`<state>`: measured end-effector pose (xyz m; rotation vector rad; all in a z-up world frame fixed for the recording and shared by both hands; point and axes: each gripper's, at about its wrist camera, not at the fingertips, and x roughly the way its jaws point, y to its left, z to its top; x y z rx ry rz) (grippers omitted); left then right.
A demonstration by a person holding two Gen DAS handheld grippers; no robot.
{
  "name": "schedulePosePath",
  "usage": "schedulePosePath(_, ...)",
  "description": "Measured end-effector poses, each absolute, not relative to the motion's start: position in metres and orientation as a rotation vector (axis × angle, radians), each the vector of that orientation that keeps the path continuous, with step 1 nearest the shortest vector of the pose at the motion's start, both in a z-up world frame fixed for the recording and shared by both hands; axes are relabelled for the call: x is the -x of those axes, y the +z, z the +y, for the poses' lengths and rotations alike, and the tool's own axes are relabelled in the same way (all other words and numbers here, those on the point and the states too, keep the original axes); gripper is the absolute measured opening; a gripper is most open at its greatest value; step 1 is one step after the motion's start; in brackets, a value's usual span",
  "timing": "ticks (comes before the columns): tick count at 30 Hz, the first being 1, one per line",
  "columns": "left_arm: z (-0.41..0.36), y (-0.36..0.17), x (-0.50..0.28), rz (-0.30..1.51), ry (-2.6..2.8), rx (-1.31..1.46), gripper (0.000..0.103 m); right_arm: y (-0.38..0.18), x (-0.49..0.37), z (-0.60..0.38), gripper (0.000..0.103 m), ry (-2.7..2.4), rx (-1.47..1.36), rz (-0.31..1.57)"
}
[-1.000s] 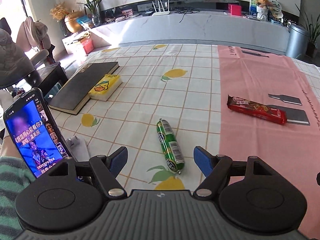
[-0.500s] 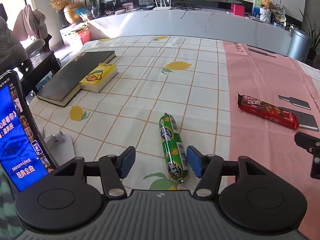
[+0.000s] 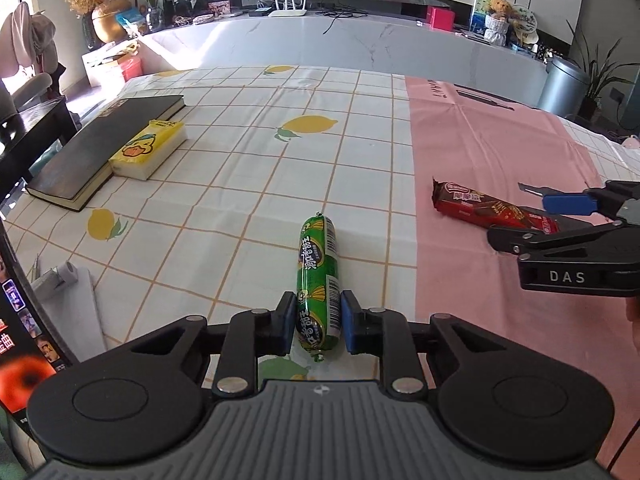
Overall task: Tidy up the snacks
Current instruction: 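Grasp the green tube snack with the left tool while the right tool grasps the red chocolate bar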
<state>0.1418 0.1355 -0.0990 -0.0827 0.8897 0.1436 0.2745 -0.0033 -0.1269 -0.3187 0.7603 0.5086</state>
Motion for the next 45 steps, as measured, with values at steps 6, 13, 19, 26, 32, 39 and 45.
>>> schedulePosePath(6,0.122,-0.1,-0.14,0.881,0.042,0.095,0.025,-0.125,-0.258,-0.012,0.042,0.479,0.245,0.796)
schedulePosePath(13,0.099,-0.099,-0.133,0.894,-0.085,0.069,0.025,-0.117,-0.214,-0.028,0.034,0.362,0.146,0.861)
schedulePosePath(19,0.078,-0.097,-0.125,0.93,-0.171,0.061,0.026,-0.114,-0.164,-0.045,0.033,0.212,0.081,0.924)
schedulePosePath(26,0.062,-0.097,-0.123,0.958,-0.164,0.008,0.036,-0.112,-0.141,-0.053,0.057,0.235,0.058,0.9)
schedulePosePath(32,0.063,-0.098,-0.128,0.944,-0.1,-0.017,0.046,-0.116,-0.157,-0.057,0.061,0.256,0.026,0.826)
schedulePosePath(39,0.064,-0.101,-0.129,0.902,-0.083,-0.035,0.046,-0.125,-0.163,-0.052,0.057,0.28,0.037,0.784)
schedulePosePath(45,0.066,-0.103,-0.129,0.865,-0.078,-0.024,0.041,-0.13,-0.162,-0.044,0.05,0.281,0.092,0.731)
